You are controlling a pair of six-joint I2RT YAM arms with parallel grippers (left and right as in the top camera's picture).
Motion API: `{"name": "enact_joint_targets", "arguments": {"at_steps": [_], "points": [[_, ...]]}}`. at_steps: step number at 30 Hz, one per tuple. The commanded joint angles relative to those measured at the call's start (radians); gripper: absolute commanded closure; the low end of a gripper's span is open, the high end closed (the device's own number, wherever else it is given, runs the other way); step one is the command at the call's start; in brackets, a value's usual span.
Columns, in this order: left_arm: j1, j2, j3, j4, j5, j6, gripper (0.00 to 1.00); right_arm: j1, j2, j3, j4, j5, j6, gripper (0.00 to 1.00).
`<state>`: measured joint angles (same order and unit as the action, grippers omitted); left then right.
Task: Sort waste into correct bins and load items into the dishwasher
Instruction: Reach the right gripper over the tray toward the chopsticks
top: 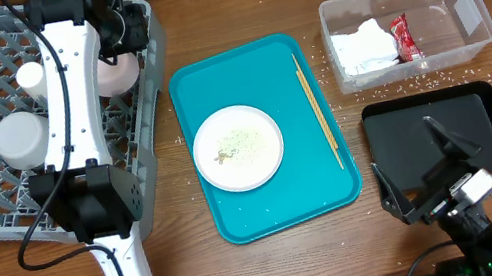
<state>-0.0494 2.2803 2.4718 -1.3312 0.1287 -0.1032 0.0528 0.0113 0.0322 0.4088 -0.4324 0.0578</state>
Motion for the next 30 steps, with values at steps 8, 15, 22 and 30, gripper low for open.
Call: {"name": "enact_joint_targets", "arguments": {"at_steps": [8,15,22,30], "points": [[0.070,-0.025,0.084,0.070,-0.027,-0.249,0.00,-0.002,0.415,0.571,-0.524,0.048,-0.040,0.00],[0.102,-0.025,0.084,0.070,-0.028,-0.323,0.00,-0.002,0.950,1.153,-1.043,-0.107,-0.034,0.00],[0.101,-0.025,0.084,0.068,-0.028,-0.323,0.00,0.003,1.281,1.316,-0.955,-0.417,0.183,0.02],[0.101,-0.025,0.084,0.068,-0.028,-0.323,0.00,0.229,1.518,1.317,-1.131,0.172,0.177,0.18]]}}
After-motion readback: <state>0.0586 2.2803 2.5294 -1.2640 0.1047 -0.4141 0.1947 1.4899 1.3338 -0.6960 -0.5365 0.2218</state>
